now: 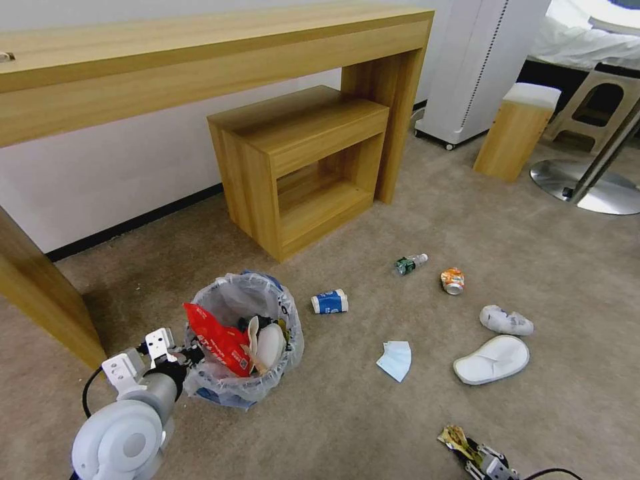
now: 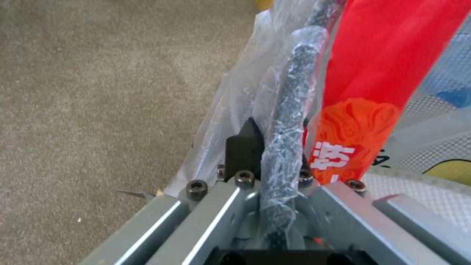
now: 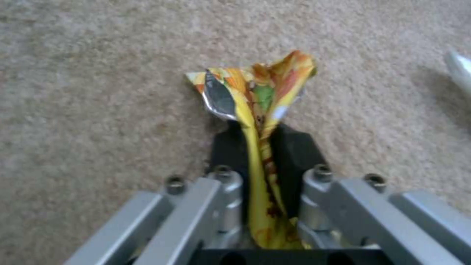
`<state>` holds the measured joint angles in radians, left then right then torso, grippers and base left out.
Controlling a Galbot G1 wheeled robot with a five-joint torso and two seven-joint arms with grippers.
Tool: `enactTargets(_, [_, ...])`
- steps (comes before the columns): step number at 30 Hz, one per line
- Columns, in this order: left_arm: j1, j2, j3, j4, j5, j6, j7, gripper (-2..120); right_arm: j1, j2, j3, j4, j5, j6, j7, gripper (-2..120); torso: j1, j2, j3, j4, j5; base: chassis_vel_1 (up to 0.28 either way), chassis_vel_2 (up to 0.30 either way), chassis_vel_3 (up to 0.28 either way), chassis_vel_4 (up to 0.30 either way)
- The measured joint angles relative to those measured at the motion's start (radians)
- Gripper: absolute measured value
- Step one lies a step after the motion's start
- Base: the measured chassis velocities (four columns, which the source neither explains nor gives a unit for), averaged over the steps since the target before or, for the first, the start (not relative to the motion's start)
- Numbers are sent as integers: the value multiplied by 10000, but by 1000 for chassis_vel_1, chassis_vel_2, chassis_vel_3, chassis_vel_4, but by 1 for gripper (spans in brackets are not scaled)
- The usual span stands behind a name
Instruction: Pick up the trash bin and place the garbage on the floor into it.
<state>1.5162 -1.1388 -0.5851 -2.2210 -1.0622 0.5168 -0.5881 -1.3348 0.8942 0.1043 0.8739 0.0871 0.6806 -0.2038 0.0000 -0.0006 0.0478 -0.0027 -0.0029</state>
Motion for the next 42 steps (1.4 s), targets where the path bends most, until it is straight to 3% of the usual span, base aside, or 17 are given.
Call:
enactTargets(5, [-26,7,-8,61,-6,1,-7,0,123,13,-137,-22,-1,5,-12,0,0,0,0,2,9,0,0,0,0])
enactTargets(9, [-89,-14,20,144,-5,0,-8,0,176,-55,-157,89,58,0,-20,0,0,-1,0,13,18,0,0,0,0])
enactTargets(18, [-129,32,67,323,21,16,-3,0,65,-153,-21,441,372,269,-346,0,1,-3,2,8,19,0,0,0,0])
enactTargets(27, [-163,-35,246,430,229,38,93,0,-205,-268,810,2213,288,1158,-540,0,1,-3,1,6,11,0,0,0,0])
enactTargets(42, [-93,-187,476,445,598,110,251,0,-136,-1023,1489,5448,-97,1280,-1455,0,1,-3,0,8,7,0,0,0,0])
